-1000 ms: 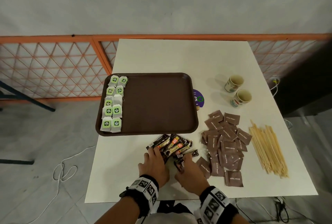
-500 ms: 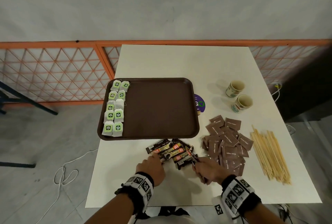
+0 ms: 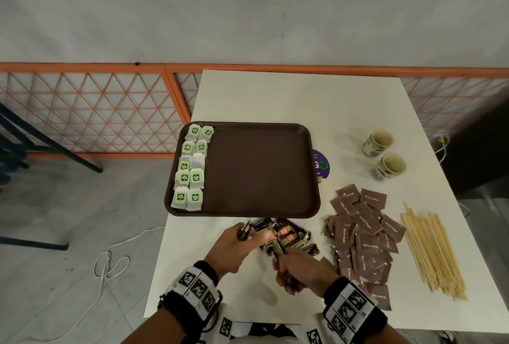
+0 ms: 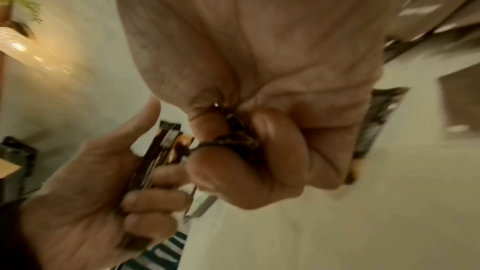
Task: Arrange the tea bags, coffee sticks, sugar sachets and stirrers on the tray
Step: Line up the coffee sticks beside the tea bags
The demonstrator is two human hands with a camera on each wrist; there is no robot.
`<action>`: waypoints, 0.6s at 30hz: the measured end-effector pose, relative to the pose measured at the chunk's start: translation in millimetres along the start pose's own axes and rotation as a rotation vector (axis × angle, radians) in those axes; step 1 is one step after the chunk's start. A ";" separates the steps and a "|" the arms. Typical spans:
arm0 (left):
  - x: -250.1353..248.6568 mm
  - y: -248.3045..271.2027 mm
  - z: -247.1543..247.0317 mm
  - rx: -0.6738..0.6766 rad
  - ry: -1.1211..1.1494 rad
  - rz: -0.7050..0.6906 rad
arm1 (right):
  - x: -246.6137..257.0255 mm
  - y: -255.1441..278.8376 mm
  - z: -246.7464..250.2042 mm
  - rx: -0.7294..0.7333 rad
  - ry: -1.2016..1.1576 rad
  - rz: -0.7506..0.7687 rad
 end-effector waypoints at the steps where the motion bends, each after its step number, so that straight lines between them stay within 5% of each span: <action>1: -10.4 1.1 -1.2 -0.016 -0.002 -0.069 | 11.3 -1.5 -10.8 0.039 0.012 0.019; 5: -38.2 -0.2 12.3 -0.162 -0.092 -0.225 | 45.2 -4.7 -42.4 0.147 0.034 0.077; 11: -31.9 -7.3 96.5 -0.269 0.252 -0.028 | 63.7 -3.0 -40.2 0.181 -0.077 0.176; 18: -55.0 6.4 83.3 0.112 -0.046 -0.141 | 129.5 -11.1 -23.6 -0.153 0.323 0.436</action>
Point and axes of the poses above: each hand's wrist, its own y-axis away from the middle knuckle, its own z-axis out of the back of the hand, x = y × z, the point moved 10 cm from there along -y, towards the middle knuckle, and after that the axes turned 7 degrees about z, right-handed, at the moved point
